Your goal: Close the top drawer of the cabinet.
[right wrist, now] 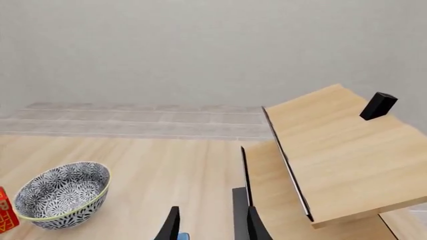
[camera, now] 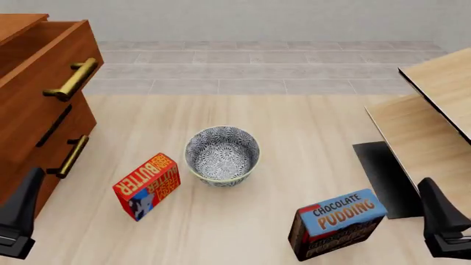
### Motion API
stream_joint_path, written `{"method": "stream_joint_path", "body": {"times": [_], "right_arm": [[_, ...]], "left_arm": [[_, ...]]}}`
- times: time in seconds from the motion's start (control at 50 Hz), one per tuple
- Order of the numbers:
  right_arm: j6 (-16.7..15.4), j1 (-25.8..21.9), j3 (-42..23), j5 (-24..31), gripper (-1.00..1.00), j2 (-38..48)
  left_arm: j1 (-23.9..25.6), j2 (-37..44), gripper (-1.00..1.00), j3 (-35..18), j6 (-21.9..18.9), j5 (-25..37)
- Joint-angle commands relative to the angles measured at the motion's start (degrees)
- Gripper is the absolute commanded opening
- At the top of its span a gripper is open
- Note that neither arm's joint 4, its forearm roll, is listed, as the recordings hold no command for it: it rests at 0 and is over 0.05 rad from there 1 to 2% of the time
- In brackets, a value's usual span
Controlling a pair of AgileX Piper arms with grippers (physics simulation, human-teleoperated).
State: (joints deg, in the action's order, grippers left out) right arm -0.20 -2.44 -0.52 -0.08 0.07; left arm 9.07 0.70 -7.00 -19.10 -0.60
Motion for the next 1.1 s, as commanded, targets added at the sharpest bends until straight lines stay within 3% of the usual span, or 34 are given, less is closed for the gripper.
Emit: {"method": "stream_joint_path", "body": {"times": [0.02, 0.58, 0.76, 0.8, 1.1], "right_arm": [[0.24, -0.38, 0.25, -0.06, 1.0, 0.02], [-0.52, -0.56, 0.08, 0.05, 1.0, -0.01], [-0.5, -0.6, 0.32, -0.06, 1.0, 0.0], [-0.47, -0.6, 0.34, -0.03, 1.0, 0.0], [0.1, -0.16, 0.38, -0.15, 1.0, -0.01]], "left_arm": [[2.14, 0.71, 1.0, -2.12, -0.96, -0.73], [3.63, 7.97, 1.0, -1.56, -5.07, -10.88], [4.96, 10.1, 1.0, -1.98, -7.52, -13.73], [4.76, 12.43, 1.0, -1.21, -9.6, -15.99], [5.9, 15.17, 1.0, -1.43, -10.81, -18.86]]}}
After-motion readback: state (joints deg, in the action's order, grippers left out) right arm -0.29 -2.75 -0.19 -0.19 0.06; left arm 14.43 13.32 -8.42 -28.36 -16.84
